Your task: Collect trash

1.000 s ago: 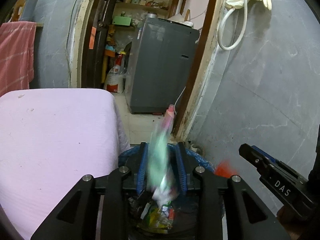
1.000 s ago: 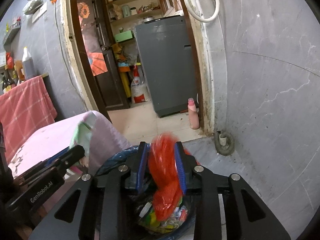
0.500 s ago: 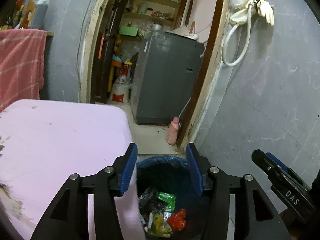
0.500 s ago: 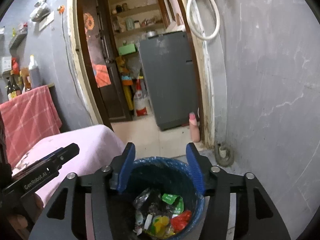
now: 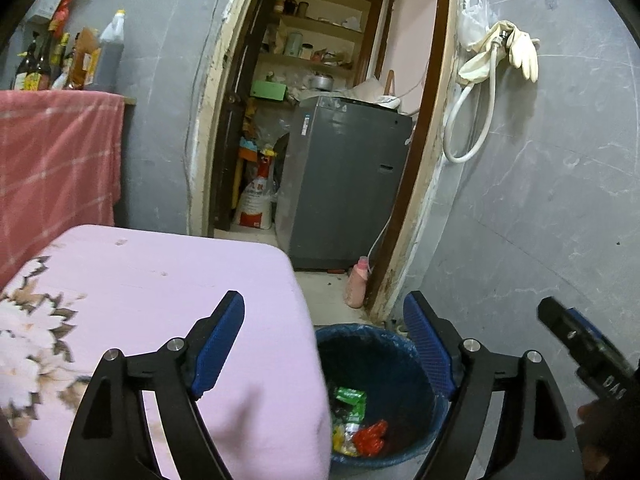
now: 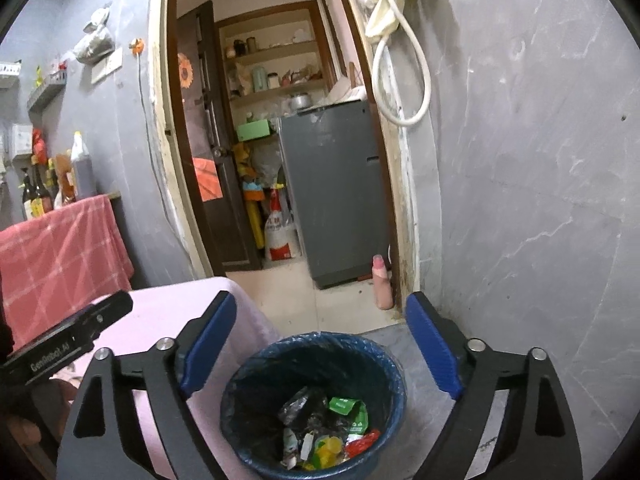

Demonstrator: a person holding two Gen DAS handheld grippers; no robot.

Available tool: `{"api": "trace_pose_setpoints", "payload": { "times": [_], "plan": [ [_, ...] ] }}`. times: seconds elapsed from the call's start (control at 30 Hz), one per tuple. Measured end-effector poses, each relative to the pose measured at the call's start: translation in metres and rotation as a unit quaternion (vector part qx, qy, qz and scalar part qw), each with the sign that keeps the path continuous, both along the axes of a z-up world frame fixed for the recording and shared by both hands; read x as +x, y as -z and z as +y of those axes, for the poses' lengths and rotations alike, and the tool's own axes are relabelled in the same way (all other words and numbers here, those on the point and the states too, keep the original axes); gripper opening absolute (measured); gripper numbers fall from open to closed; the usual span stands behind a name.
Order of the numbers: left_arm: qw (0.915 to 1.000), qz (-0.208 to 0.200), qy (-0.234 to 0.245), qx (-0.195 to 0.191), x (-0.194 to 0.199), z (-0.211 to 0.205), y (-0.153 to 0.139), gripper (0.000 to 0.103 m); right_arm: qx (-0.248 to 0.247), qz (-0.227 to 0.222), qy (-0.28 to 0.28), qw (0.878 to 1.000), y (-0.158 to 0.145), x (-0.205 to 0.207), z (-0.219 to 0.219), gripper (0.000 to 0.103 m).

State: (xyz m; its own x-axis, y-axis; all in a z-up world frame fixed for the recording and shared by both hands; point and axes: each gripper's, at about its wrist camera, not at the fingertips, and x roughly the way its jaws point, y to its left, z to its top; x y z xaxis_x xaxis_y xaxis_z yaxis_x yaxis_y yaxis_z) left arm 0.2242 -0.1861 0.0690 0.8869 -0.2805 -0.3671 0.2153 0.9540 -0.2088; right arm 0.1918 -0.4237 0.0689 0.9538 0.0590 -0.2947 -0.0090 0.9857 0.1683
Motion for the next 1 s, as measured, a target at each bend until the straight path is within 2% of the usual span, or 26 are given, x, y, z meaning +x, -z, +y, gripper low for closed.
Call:
{"api": "trace_pose_setpoints", "payload": {
  "times": [0.07, 0.17, 0.23, 0.53, 1.0],
  "plan": [
    [1.0, 0.002, -0.001, 0.0, -0.01, 0.008, -0.005, 0.078, -0.004, -0.007, -0.001, 1.0, -0.009, -0.013, 0.007, 0.098],
    [0.9999, -0.005, -0.009, 0.002, -0.027, 0.021, -0.012, 0.094, -0.006, -0.013, -0.003, 1.0, -0.016, -0.028, 0.016, 0.102],
    [0.9997, -0.019, -0.014, 0.001, -0.042, 0.031, -0.016, 0.095, -0.006, -0.015, -0.005, 1.0, -0.021, -0.038, 0.023, 0.103],
    [0.9992, -0.028, -0.019, 0.02, -0.09, 0.07, -0.027, 0.096, -0.009, -0.022, -0.014, 1.0, -0.032, -0.076, 0.059, 0.103],
    [0.9964, -0.041, -0.058, 0.047, -0.158, 0.129, -0.015, 0.097, -0.004, -0.025, -0.03, 0.999, -0.025, -0.131, 0.109, 0.103]
  ]
}}
